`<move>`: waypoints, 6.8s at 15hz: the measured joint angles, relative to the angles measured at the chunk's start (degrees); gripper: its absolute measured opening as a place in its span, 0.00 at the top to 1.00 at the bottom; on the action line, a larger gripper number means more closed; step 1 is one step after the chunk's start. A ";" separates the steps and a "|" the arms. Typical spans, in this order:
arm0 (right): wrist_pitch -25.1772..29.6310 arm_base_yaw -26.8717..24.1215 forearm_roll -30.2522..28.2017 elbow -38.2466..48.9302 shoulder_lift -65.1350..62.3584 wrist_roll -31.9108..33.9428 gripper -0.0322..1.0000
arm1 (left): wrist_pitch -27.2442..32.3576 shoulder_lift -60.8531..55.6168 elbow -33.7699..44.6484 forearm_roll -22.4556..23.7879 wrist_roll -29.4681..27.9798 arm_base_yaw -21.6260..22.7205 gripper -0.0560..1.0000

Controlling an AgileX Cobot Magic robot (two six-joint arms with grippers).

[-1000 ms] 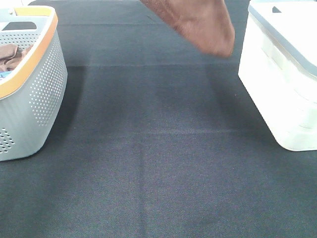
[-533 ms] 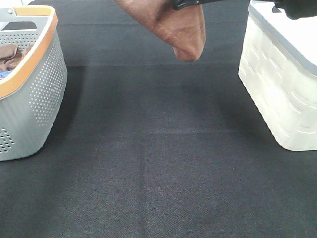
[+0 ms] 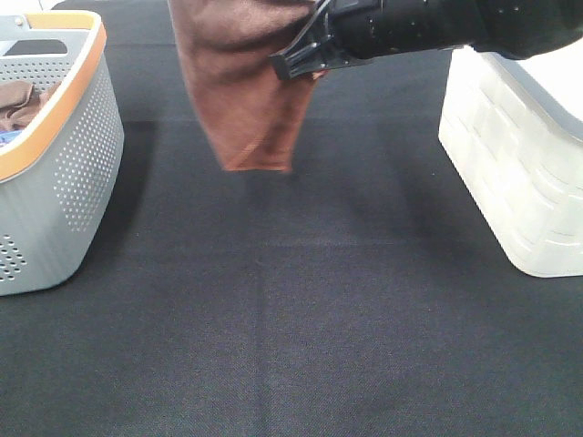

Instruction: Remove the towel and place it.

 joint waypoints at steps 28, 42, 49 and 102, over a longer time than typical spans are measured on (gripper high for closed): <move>23.03 0.00 -5.27 1.03 -1.38 17.13 0.33 | -6.47 -0.69 0.00 -0.29 3.44 -4.13 0.95; 38.22 0.00 -10.49 2.35 -8.37 25.90 0.32 | -6.02 -0.69 0.00 -1.03 3.50 -4.13 0.95; 24.81 0.00 -6.47 2.35 -9.17 21.03 0.32 | -6.02 -0.69 0.00 -1.55 3.50 -4.13 0.95; -8.48 -11.92 -30.71 -14.04 8.02 34.84 0.97 | -33.46 18.85 0.00 12.89 -2.69 6.13 0.95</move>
